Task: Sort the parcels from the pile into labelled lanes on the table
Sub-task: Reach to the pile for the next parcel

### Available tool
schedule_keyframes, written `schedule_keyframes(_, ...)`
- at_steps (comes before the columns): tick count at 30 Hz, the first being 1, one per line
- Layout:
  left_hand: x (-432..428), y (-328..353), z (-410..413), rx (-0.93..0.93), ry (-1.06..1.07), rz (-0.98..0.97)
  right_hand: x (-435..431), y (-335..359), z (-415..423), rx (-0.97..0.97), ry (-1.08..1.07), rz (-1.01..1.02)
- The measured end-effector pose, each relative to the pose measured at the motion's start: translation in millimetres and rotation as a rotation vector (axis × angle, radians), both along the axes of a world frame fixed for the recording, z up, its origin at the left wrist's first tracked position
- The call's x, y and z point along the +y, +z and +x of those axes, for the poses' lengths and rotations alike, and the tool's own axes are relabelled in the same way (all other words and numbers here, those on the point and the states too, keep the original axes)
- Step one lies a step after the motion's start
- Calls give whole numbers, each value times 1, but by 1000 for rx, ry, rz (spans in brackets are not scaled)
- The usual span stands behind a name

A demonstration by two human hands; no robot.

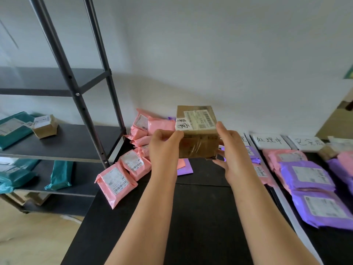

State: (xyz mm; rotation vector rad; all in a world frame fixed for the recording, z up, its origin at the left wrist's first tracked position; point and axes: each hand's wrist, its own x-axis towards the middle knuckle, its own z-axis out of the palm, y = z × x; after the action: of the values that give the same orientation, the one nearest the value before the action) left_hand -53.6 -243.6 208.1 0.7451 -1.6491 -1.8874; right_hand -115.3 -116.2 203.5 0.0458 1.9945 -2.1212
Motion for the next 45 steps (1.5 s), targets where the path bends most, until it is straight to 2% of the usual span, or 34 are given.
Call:
schedule_keyframes(4, -10, 8, 1, 15, -76, 0, -6, 6, 8, -36, -60, -106)
schedule_keyframes(8, -28, 9, 6, 36, -157, 35, -12, 9, 14, 13, -84, -132)
schedule_keyframes(14, -53, 10, 14, 58, -252, 167, -17, 13, 23, 142, 56, -86)
schedule_keyframes(21, -69, 19, 21, 6, -377, 153, -19, 15, 27, 193, 116, -98)
schedule_keyframes(24, -71, 18, 20, 10, -368, 141, -21, 16, 29, 192, 58, -43)
schedule_keyframes(27, -73, 14, 16, 50, -263, 192, -24, 10, 32, 205, 43, 92)
schedule_keyframes(30, -70, 11, 13, 64, -196, 213, -33, 10, 45, 110, 101, 130)
schedule_keyframes(32, -63, 9, 12, 71, -220, 208, -38, 10, 50, 96, 130, 115)
schedule_keyframes(39, -51, 0, 11, 60, -297, 272, -38, 15, 53, 88, -8, -70)
schedule_keyframes(45, -51, -6, 20, 68, -347, 310, -35, 16, 57, 118, -60, -74)
